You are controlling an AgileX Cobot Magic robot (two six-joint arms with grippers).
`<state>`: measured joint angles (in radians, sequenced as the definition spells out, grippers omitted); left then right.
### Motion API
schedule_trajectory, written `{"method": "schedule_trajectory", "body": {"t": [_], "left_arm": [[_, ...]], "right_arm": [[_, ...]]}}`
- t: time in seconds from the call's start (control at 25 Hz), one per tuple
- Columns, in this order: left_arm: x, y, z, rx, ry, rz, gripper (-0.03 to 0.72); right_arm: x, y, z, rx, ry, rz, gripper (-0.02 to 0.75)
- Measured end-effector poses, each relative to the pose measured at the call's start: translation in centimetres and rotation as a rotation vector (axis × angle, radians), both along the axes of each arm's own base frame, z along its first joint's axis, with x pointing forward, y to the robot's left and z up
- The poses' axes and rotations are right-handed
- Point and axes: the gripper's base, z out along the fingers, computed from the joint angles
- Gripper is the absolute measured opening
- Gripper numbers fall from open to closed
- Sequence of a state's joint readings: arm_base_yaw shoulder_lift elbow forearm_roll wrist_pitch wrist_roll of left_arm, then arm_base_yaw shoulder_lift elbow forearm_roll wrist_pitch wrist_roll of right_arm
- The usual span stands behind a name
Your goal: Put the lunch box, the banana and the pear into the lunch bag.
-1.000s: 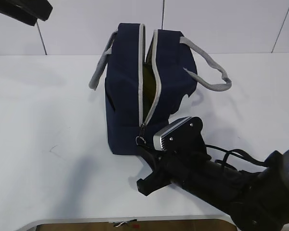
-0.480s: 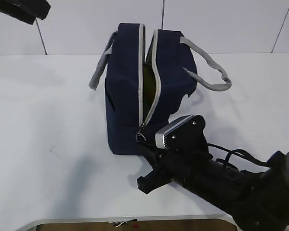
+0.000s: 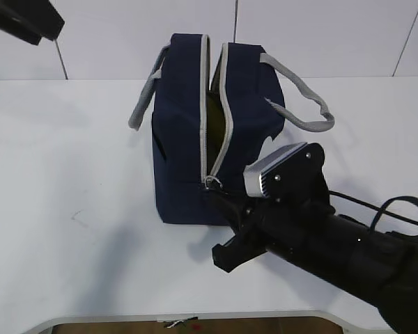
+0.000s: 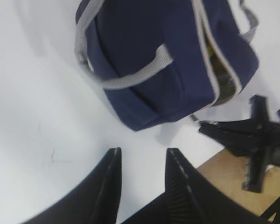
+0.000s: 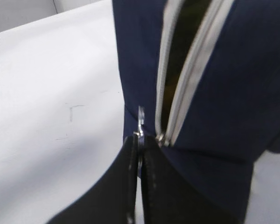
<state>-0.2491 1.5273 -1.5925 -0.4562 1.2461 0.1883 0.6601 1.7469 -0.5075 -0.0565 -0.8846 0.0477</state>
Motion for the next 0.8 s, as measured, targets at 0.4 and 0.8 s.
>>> {"method": "schedule_trajectory", "body": {"t": [0.4, 0.8], "left_arm": [[-0.8, 0.6, -6.3, 0.129, 0.146, -0.080, 0.244], [-0.8, 0.7, -11.7, 0.146, 0.062, -0.134, 0.244]], "right_arm": [[-0.1, 0.2, 4.1, -0.028, -0.022, 0.028, 0.017], [2.4, 1.9, 10.3, -0.100, -0.037, 0.032, 0.017]]}}
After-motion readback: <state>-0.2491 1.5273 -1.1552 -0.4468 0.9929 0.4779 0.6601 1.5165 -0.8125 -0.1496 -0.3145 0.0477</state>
